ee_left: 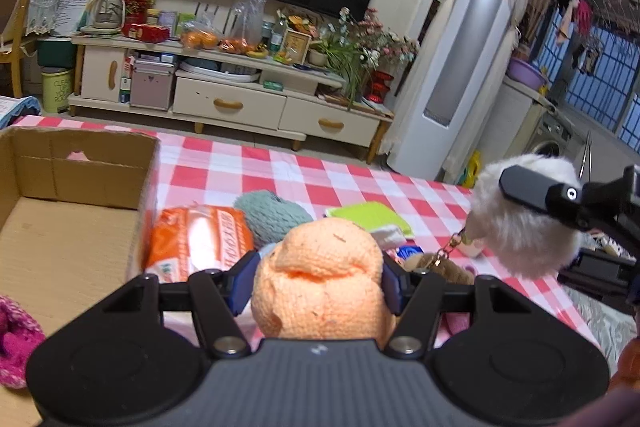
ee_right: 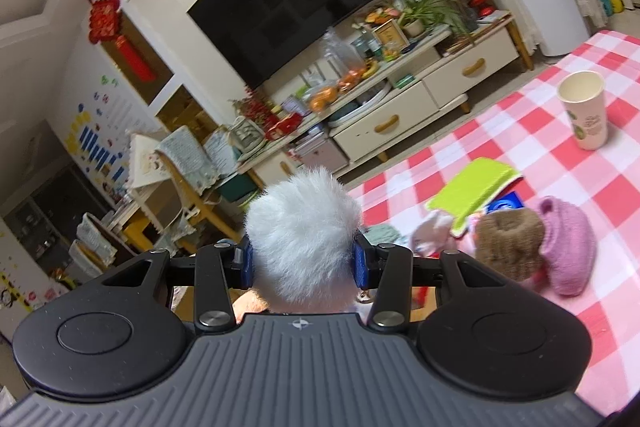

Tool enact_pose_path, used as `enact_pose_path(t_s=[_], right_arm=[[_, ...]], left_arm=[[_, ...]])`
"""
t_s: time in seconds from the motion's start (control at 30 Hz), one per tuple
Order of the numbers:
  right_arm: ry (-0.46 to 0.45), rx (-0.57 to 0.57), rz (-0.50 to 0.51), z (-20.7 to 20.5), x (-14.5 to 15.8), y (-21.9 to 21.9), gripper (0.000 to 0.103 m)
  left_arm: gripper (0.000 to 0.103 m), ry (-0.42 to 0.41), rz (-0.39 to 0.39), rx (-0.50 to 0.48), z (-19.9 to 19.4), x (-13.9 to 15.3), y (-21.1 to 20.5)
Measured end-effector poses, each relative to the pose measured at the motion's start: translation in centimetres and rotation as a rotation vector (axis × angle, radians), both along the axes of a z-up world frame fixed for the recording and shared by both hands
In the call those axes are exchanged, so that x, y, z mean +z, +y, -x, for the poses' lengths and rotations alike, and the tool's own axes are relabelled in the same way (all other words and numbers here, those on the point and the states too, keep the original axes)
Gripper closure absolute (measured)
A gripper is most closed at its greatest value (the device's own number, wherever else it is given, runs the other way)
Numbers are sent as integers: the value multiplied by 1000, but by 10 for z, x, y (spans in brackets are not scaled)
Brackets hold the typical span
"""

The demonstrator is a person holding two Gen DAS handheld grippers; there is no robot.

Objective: Organize soft objects
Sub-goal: 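Lift and carry orange knit toy and white pom-pom toward the cardboard box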

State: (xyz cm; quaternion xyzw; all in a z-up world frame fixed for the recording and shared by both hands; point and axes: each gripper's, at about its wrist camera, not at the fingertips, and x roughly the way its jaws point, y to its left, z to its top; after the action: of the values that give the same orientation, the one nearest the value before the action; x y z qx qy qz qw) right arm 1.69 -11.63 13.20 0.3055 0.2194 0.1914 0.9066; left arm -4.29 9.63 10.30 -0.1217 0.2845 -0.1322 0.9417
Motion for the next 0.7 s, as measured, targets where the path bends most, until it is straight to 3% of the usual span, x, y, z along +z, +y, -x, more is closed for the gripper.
enact_pose_path(t_s=[0.7], right_arm=[[-40, 223, -23, -19, 8, 28, 48]], left_arm=[[42, -39, 39, 209, 1, 15, 83]])
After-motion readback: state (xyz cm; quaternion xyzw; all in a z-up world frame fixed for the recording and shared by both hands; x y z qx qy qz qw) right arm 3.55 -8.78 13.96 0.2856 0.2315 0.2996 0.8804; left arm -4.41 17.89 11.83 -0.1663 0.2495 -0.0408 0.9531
